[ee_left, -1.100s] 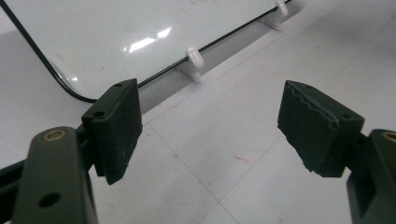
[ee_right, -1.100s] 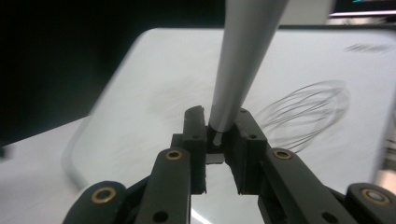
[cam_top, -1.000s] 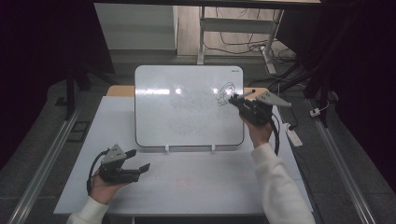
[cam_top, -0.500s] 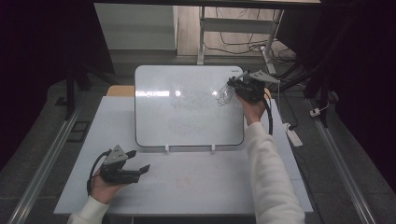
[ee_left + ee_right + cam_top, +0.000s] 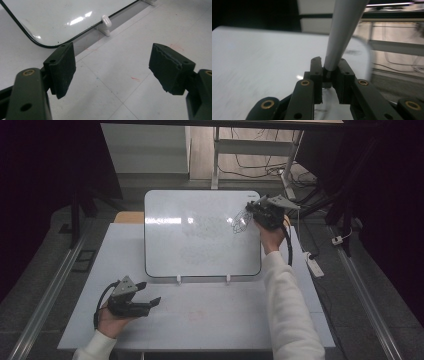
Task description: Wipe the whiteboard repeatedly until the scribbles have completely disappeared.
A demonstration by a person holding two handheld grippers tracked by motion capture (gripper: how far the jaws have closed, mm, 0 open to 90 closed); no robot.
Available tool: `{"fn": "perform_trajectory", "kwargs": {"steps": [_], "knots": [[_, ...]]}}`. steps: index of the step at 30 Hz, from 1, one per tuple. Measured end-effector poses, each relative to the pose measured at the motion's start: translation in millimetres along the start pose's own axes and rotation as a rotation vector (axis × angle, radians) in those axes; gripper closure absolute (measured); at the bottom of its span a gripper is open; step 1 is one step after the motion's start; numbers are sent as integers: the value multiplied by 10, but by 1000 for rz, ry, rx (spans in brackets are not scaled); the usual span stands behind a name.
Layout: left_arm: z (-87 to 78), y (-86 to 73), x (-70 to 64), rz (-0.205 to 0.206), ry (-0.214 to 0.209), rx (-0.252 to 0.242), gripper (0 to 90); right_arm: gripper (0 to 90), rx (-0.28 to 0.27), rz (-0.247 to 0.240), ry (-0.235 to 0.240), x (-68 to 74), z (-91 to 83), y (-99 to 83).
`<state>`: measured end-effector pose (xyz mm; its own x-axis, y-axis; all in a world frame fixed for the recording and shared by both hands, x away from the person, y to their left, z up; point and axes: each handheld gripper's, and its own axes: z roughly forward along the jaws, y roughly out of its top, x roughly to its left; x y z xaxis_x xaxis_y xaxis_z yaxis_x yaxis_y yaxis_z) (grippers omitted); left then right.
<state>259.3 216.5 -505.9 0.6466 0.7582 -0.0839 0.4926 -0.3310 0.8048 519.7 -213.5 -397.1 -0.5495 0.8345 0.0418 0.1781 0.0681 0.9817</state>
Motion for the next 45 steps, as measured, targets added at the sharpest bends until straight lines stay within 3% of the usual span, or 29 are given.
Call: {"fn": "perform_trajectory", "kwargs": {"steps": [2,6,8,9,11,12,14,17,18,20,22,26,30,31,32,33,35,39,41,43,44,45], "knots": [[-2,-1,-2,0,-1,-1,226,774,-24,53,-8,-45,-14,-12],[7,-3,10,-3,-4,4,226,774,15,-27,17,61,2,-50],[11,-4,9,-3,-5,5,226,774,-1,13,-22,-25,-53,-26],[12,-4,5,-2,-5,6,226,774,-10,54,-25,-62,-71,-32],[9,-3,0,1,-6,4,226,774,-10,64,-9,-59,-72,-52],[9,-2,1,0,-8,1,226,774,27,-7,25,38,-46,-90],[14,-2,11,-5,-10,4,226,774,35,-32,31,74,-38,-96],[23,-4,15,-10,-13,7,226,774,-14,90,-22,-17,-46,-50],[23,-3,13,-10,-14,6,226,774,-11,90,-11,27,-18,-63],[14,-4,16,-12,-14,2,226,774,22,3,50,207,64,-100],[13,-5,21,-13,-13,1,227,774,33,-48,61,299,102,-100],[10,-14,26,-16,-14,2,227,774,-7,49,15,174,71,-69],[13,-12,37,-17,-17,-1,227,774,39,-36,84,329,62,-174],[17,-13,40,-18,-17,0,227,774,39,-27,88,297,45,-166],[23,-14,35,-17,-15,5,227,774,24,4,66,237,23,-152],[23,-14,35,-17,-15,5,227,774,24,4,66,237,23,-152],[20,-15,25,-14,-15,3,227,774,-1,86,32,143,-7,-160],[37,-14,34,-13,-15,9,227,774,70,-68,108,440,38,-242],[38,-16,34,-12,-14,11,226,774,71,-82,107,426,33,-224],[31,-18,27,-12,-12,8,227,774,39,-34,52,325,16,-187],[25,-18,23,-11,-12,6,227,774,39,-34,52,325,16,-187],[20,-17,22,-10,-11,3,227,774,28,-1,42,292,20,-183]]}}
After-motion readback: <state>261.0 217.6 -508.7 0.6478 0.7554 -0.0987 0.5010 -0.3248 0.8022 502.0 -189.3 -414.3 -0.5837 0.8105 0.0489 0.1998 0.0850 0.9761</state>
